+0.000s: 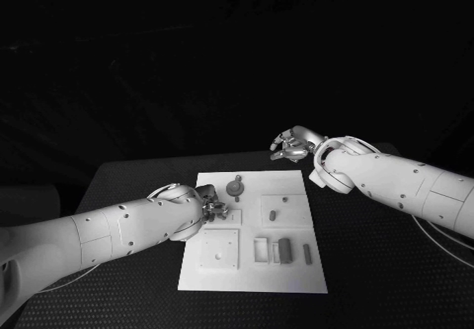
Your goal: Assemble the parts on the task board
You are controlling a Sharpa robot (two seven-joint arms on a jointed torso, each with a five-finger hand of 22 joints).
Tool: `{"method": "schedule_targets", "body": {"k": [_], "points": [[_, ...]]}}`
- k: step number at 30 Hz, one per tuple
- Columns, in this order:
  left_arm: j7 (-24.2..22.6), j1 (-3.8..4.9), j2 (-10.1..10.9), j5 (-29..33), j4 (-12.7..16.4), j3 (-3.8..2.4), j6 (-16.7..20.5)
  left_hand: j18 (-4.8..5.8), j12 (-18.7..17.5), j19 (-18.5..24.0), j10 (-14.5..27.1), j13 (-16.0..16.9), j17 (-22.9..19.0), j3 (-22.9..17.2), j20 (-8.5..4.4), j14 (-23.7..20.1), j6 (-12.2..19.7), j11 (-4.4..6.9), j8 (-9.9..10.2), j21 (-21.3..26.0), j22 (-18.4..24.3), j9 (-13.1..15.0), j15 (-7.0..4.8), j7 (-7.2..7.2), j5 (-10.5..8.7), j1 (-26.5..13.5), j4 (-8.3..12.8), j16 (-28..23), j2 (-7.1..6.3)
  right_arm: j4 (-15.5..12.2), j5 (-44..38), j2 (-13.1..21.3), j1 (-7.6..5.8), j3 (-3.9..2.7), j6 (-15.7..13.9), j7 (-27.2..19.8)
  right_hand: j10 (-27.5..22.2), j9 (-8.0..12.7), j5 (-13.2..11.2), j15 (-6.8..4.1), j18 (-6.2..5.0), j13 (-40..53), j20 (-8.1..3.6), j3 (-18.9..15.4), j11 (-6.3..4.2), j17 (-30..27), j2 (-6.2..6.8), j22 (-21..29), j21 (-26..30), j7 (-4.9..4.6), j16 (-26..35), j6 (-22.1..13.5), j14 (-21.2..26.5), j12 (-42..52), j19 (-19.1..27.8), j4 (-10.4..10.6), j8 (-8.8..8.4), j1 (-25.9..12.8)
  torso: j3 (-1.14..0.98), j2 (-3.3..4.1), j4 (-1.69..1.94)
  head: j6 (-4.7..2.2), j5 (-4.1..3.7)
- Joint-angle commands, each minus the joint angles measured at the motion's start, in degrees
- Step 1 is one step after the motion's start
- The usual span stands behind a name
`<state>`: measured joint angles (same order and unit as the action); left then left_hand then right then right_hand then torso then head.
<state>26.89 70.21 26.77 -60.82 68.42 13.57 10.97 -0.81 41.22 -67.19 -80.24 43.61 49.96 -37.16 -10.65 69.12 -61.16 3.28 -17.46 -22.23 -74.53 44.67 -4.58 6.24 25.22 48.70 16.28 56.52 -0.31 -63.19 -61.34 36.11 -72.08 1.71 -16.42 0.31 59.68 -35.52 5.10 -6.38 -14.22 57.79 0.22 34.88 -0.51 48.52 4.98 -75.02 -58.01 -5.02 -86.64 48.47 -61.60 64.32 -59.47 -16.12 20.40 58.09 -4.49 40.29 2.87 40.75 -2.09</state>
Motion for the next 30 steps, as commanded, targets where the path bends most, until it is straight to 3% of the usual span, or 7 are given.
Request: {"method": "schedule_targets", "body": {"k": [1,30], "points": [[0.5,-0.21,0.0,-1.0,0.0,0.1,-1.5,-0.87,0.3,-0.4,1.1,-0.1,-0.2,0.0,0.17,-0.7,-7.3,1.64,0.1,0.2,-0.1,0.0,-0.36,-4.99,-0.27,-0.2,-0.1,0.3,0.55,-0.1,0.1,0.0,-0.01,-0.03,0.7,-0.6,-4.1,-0.1,0.3,0.01,-0.78,-0.1,-0.14,0.1,-0.06,0.0,-0.13,-0.5,0.3,-0.46,0.3,9.5,0.3,-0.2,0.4,-0.1,-0.25,0.0,0.01,0.01,0.02,0.09,0.03],[1.0,-1.16,-0.6,-4.8,-0.3,0.1,-2.2,-0.97,1.3,-1.1,0.8,-0.5,-3.2,0.0,0.01,-0.9,-8.0,1.9,0.5,0.5,-1.1,0.2,-0.53,-5.24,-1.91,-0.9,-0.1,2.8,1.85,-0.4,0.1,0.1,-0.01,-0.03,1.0,-0.6,-4.1,-0.1,0.3,0.03,-0.78,-0.1,-0.09,0.1,-0.04,0.0,-0.26,-0.6,0.3,-0.47,0.4,9.6,0.3,-0.2,0.4,-0.1,-0.34,0.0,0.01,0.0,0.02,0.4,0.05]]}}
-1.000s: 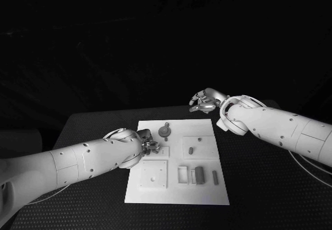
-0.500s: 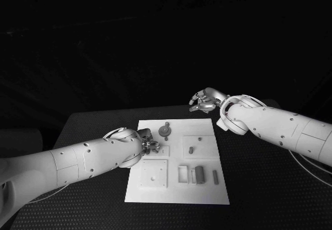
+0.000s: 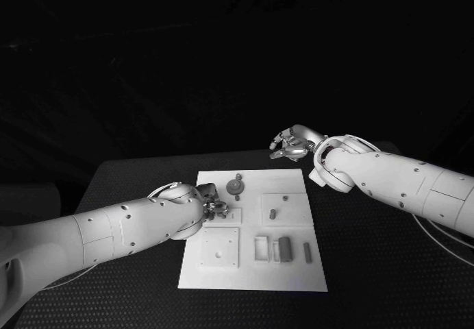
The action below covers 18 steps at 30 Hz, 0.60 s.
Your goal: Assemble the parts on the task board
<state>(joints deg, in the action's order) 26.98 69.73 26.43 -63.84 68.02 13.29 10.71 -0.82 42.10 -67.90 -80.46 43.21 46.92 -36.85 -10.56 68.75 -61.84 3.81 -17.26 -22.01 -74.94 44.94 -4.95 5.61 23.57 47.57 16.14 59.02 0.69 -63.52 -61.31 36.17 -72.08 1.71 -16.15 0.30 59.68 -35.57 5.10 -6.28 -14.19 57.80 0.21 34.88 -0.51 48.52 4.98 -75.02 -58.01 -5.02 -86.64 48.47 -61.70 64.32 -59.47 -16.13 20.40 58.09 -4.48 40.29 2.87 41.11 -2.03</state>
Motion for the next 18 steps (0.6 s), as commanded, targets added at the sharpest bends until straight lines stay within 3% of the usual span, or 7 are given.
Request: {"method": "schedule_targets", "body": {"k": [1,18], "points": [[0.9,-0.69,-0.2,-1.9,0.0,0.38,-2.0,-0.97,0.4,-0.4,1.0,-0.1,-0.3,-0.3,-0.08,-0.5,-7.4,1.38,0.3,0.3,-0.7,0.0,-0.16,-4.62,-0.37,0.2,0.0,0.4,0.95,-0.1,0.0,0.0,-0.01,-0.03,0.8,-0.6,-4.1,-0.1,0.3,-0.07,-0.81,-0.1,-0.09,0.1,-0.04,0.0,-0.26,-0.6,0.3,-0.48,0.4,9.6,0.4,-0.2,0.4,-0.1,-0.35,0.0,0.0,0.0,0.02,0.05,-0.01],[1.1,-0.88,0.1,-2.6,0.3,0.38,-3.8,-1.06,1.3,-1.0,0.5,-0.5,-2.9,-0.4,-0.18,-0.5,-8.1,1.7,0.3,0.4,-1.2,0.3,-0.22,-4.94,-1.86,-1.7,0.1,2.8,2.77,-0.4,0.1,0.3,-0.01,-0.03,1.0,-0.6,-4.1,-0.1,0.3,-0.06,-0.81,-0.1,-0.07,0.1,-0.04,0.0,-0.26,-0.6,0.4,-0.48,0.4,9.6,0.4,-0.2,0.5,-0.1,-0.4,0.0,0.01,-0.01,0.04,0.1,0.14]]}}
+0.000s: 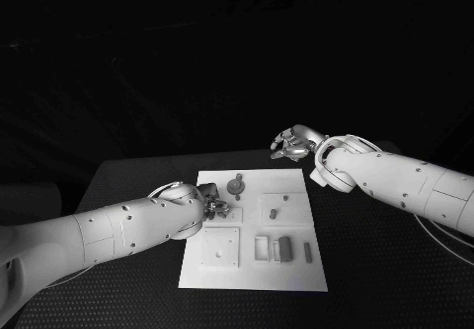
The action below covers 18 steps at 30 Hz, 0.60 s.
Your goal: Assemble the parts on the task board
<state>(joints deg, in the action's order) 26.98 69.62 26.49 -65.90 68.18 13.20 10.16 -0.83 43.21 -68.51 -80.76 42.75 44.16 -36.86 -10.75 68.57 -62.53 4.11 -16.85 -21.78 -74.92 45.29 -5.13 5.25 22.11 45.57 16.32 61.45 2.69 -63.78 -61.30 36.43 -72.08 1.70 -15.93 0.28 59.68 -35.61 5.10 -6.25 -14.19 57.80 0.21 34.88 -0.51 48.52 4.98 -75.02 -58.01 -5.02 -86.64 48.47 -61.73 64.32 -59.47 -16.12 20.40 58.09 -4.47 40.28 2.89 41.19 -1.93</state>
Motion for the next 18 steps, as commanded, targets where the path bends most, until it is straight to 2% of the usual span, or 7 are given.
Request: {"method": "schedule_targets", "body": {"k": [1,18], "points": [[1.1,-0.78,0.1,-0.5,0.2,0.47,-3.3,-1.06,0.2,-0.4,0.8,-0.1,-0.2,-0.4,0.0,-0.3,-7.4,1.4,-0.1,0.2,-1.2,-0.1,-0.04,-4.58,-0.45,0.2,0.0,0.4,0.78,-0.1,0.0,0.0,-0.01,-0.03,0.7,-0.6,-4.1,-0.1,0.3,-0.08,-0.81,-0.1,-0.07,0.1,-0.04,0.0,-0.26,-0.6,0.4,-0.48,0.4,9.6,0.5,-0.2,0.5,-0.1,-0.4,0.0,0.0,0.0,0.0,0.0,0.05],[0.9,-0.99,0.6,-0.5,1.3,0.47,-4.1,-1.07,0.3,-0.4,1.0,-0.3,-1.0,-0.7,-0.02,-0.6,-7.3,1.36,0.0,0.3,-1.2,0.0,-0.1,-4.54,-0.78,0.2,0.1,0.8,0.38,-0.1,0.3,0.1,0.0,-0.03,0.9,-0.7,-4.1,-0.1,0.3,-0.07,-0.81,-0.1,-0.03,0.0,-0.02,0.0,-0.27,-0.6,0.4,-0.49,0.4,9.6,0.5,-0.2,0.5,0.0,-0.46,-0.1,-0.02,0.03,-0.01,-0.19,-0.02]]}}
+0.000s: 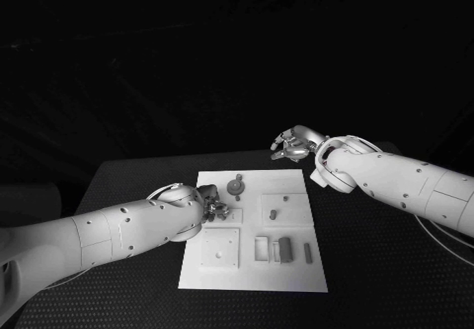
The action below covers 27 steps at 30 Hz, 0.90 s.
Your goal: Assemble the parts on the task board
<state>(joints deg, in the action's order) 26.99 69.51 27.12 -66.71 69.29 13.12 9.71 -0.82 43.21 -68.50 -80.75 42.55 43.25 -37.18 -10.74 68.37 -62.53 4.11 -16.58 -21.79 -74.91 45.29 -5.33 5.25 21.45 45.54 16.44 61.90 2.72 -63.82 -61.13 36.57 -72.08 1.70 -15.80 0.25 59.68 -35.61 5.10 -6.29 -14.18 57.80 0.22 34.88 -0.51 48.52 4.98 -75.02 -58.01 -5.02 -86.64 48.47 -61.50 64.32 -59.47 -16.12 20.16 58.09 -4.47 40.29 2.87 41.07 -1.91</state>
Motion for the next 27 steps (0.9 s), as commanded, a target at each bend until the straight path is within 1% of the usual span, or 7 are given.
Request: {"method": "schedule_targets", "body": {"k": [1,5,11,21,27], "points": [[0.9,-0.88,0.0,0.3,0.1,0.55,-3.4,-1.07,0.3,-0.4,1.0,-0.1,-0.1,-0.4,-0.03,-0.4,-7.3,1.36,-0.2,0.3,-1.2,0.0,0.09,-4.53,-0.17,0.3,-0.1,0.4,0.38,-0.1,0.2,0.0,0.0,-0.03,0.8,-0.6,-4.1,-0.1,0.3,-0.03,-0.82,-0.1,-0.03,0.0,-0.02,0.0,-0.27,-0.6,0.4,-0.49,0.4,9.6,0.3,-0.2,0.5,0.0,-0.22,-0.2,-0.02,0.02,0.02,-0.1,-0.05],[0.7,-0.89,0.2,0.3,0.1,0.54,-2.1,-1.02,0.3,-0.4,1.1,-0.4,-0.9,-0.5,-0.05,-0.7,-7.0,1.26,0.0,0.4,-1.2,0.0,0.04,-4.43,-1.13,0.3,-0.1,0.8,0.63,-0.1,0.2,0.0,0.0,-0.03,0.7,-0.7,-4.1,-0.1,0.3,-0.03,-0.82,-0.1,-0.02,0.0,-0.02,0.0,-0.27,-0.6,0.4,-0.5,0.4,9.6,0.3,-0.2,0.5,0.0,-0.23,-0.2,-0.01,0.02,0.0,-0.16,-0.04],[0.2,-0.89,1.0,0.8,0.4,0.52,0.6,-0.95,0.3,-0.3,1.3,-0.7,-1.8,-0.7,-0.07,-0.9,-6.9,1.18,0.3,0.5,-1.2,0.0,0.02,-4.34,-2.28,0.4,-0.1,1.3,0.65,0.1,0.3,0.0,0.0,-0.03,0.6,-0.7,-4.1,-0.1,0.3,-0.02,-0.82,-0.1,-0.01,0.0,-0.02,0.0,-0.29,-0.6,0.4,-0.5,0.4,9.6,0.3,-0.2,0.5,0.0,-0.25,-0.2,-0.01,0.03,0.0,-0.19,-0.06],[-0.1,-0.87,2.1,1.0,1.3,0.42,3.7,-0.93,0.4,-0.4,1.3,-0.8,-2.3,-0.7,-0.11,-1.0,-6.9,1.18,0.3,0.5,-1.2,0.0,-0.02,-4.33,-2.93,0.6,-0.1,1.6,0.61,0.2,0.4,0.0,0.0,-0.03,0.6,-0.8,-4.2,-0.1,0.3,-0.01,-0.82,-0.1,0.02,-0.1,0.0,0.0,-0.37,-0.6,0.4,-0.51,0.4,9.6,0.3,-0.2,0.5,0.1,-0.3,-0.4,-0.01,0.02,0.02,-0.11,-0.14],[-0.2,-0.87,2.1,1.0,1.3,0.36,4.8,-0.9,0.4,-0.4,1.2,-1.0,-2.9,-0.7,-0.16,-1.1,-6.9,1.18,0.5,0.6,-1.2,0.0,-0.09,-4.33,-3.75,0.6,-0.1,2.0,0.73,0.2,0.4,0.0,0.0,-0.03,0.6,-0.8,-4.2,-0.1,0.3,-0.01,-0.82,-0.1,0.03,-0.1,0.0,0.0,-0.38,-0.6,0.4,-0.52,0.4,9.6,0.3,-0.2,0.5,0.2,-0.32,-0.5,-0.02,0.02,0.0,-0.09,-0.13]]}}
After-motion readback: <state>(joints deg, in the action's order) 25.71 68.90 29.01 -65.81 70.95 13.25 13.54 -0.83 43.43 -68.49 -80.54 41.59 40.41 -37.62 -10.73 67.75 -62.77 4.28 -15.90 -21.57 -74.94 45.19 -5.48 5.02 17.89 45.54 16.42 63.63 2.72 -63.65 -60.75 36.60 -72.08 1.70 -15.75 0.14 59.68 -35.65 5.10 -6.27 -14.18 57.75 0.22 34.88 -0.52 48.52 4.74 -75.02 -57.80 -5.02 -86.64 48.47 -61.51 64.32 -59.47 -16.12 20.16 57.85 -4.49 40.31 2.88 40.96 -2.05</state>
